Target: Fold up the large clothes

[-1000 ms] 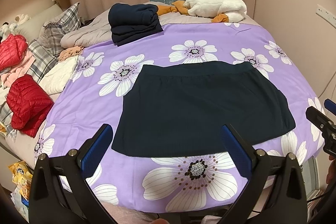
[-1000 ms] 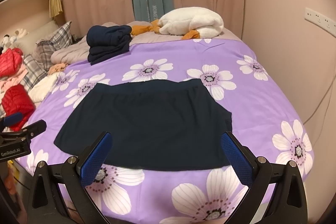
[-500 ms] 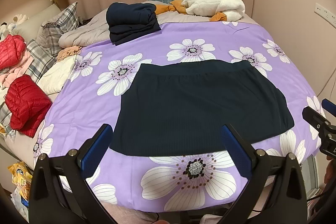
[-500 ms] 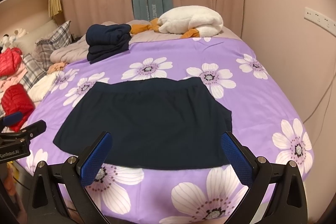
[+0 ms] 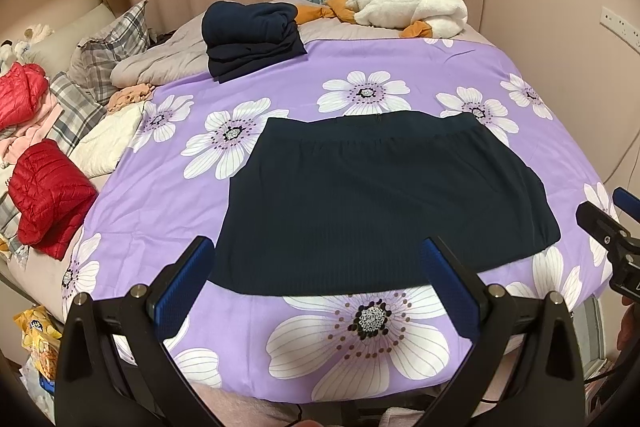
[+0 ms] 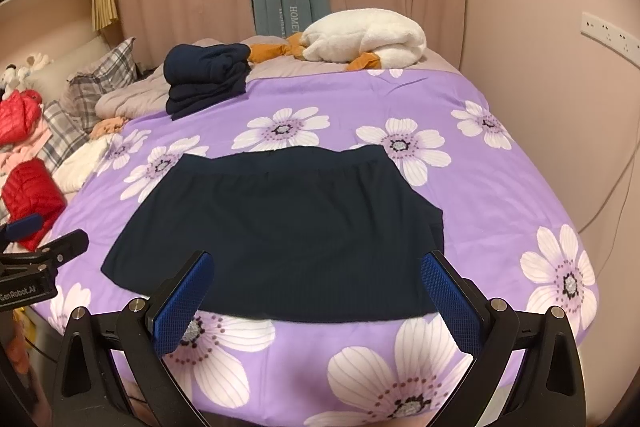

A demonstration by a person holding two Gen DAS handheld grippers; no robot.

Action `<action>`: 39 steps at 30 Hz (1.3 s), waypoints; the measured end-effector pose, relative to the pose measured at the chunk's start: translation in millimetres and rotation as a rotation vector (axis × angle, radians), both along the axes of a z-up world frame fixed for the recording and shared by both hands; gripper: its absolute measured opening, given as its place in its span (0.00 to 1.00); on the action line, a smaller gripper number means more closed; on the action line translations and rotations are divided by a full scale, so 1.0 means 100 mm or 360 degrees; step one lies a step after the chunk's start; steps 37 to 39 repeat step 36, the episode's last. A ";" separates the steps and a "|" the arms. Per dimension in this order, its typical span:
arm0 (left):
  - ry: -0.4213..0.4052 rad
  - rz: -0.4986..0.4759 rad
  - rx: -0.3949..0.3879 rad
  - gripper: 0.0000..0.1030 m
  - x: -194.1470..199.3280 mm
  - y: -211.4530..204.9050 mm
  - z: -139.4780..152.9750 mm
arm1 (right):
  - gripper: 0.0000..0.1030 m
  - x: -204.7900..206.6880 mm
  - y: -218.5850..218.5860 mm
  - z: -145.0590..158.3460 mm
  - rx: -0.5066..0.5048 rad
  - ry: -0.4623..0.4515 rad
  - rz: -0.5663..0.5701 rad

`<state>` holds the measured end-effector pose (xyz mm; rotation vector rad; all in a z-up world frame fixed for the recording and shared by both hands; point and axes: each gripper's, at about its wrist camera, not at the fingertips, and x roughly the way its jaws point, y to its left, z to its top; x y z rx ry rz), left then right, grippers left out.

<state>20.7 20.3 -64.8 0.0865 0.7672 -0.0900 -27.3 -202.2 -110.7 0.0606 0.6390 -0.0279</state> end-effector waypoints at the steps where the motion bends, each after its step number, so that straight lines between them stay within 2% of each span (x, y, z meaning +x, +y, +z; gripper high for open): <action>1: 0.0000 -0.0001 0.0001 1.00 0.00 0.00 0.00 | 0.99 0.00 0.00 0.00 0.0003 -0.0002 0.0001; 39: 0.0021 -0.0036 -0.0006 1.00 0.04 0.03 0.01 | 0.99 -0.04 0.01 0.00 -0.0003 0.0007 -0.0018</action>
